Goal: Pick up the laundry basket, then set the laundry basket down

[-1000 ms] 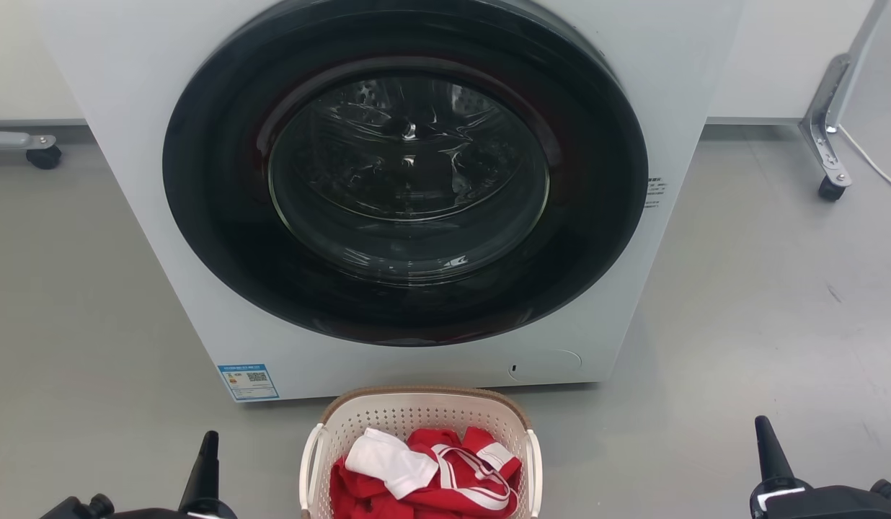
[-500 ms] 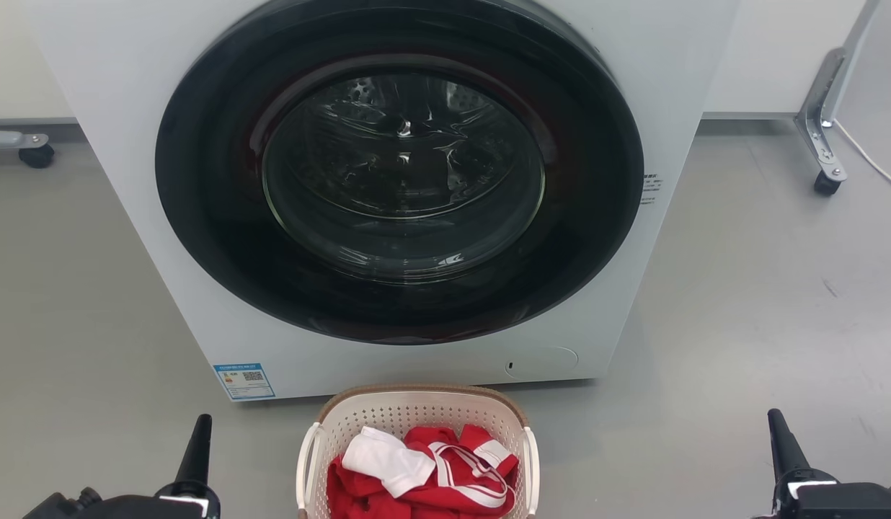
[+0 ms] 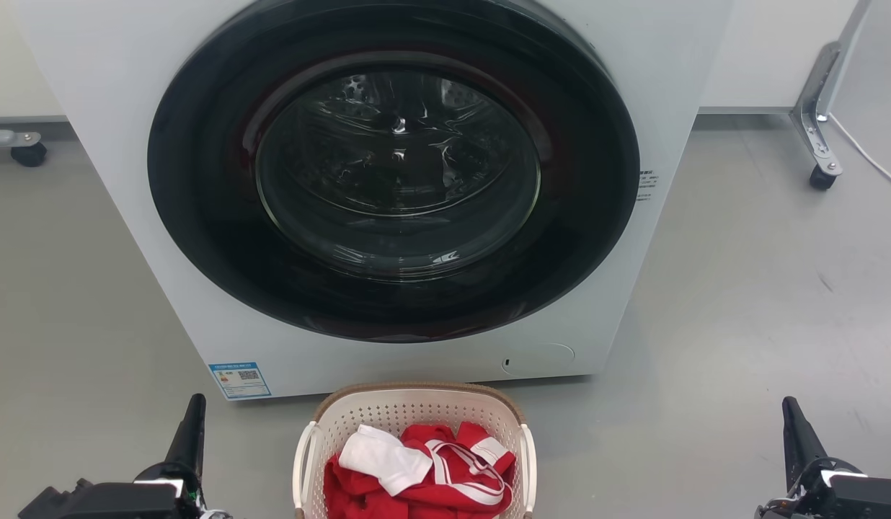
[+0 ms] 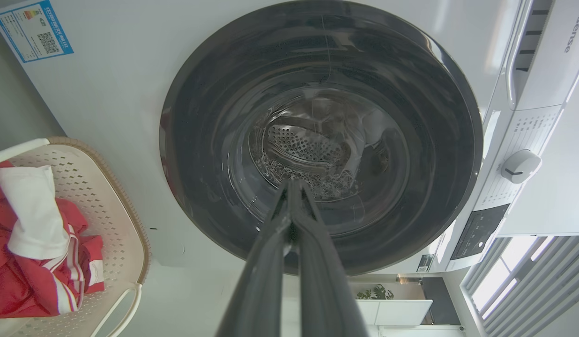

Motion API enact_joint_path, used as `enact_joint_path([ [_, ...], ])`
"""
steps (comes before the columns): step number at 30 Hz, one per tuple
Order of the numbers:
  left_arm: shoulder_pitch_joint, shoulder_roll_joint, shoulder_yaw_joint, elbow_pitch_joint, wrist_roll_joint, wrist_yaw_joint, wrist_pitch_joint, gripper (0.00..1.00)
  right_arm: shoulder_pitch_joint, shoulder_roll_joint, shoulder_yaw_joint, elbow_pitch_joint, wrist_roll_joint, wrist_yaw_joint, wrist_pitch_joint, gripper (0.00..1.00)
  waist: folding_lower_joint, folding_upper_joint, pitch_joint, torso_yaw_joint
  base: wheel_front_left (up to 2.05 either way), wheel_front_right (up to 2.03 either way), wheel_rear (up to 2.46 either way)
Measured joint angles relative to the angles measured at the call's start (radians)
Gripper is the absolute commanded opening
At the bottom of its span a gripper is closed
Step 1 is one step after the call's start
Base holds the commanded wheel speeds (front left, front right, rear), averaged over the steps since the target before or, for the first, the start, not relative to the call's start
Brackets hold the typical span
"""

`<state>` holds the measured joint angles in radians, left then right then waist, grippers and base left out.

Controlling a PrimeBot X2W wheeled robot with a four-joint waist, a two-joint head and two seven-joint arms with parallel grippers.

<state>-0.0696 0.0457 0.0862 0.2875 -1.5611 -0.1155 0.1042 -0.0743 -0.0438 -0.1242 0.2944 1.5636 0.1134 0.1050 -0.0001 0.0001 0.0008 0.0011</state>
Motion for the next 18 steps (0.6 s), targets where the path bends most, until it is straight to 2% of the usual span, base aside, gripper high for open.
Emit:
enact_joint_path([
  [5,-0.009,-0.003,0.004,0.005,-0.039,-0.008,0.009,0.0,-0.011,0.0,-0.008,0.004,0.033,0.004,0.008,0.0,0.0,0.0,0.001,-0.001,0.0,0.0,0.0],
  [18,-0.009,-0.004,0.004,0.005,-0.039,-0.008,0.009,0.0,-0.018,0.0,-0.008,0.004,0.034,0.006,0.008,0.0,0.0001,0.0,0.001,-0.001,0.0,0.0,0.0],
])
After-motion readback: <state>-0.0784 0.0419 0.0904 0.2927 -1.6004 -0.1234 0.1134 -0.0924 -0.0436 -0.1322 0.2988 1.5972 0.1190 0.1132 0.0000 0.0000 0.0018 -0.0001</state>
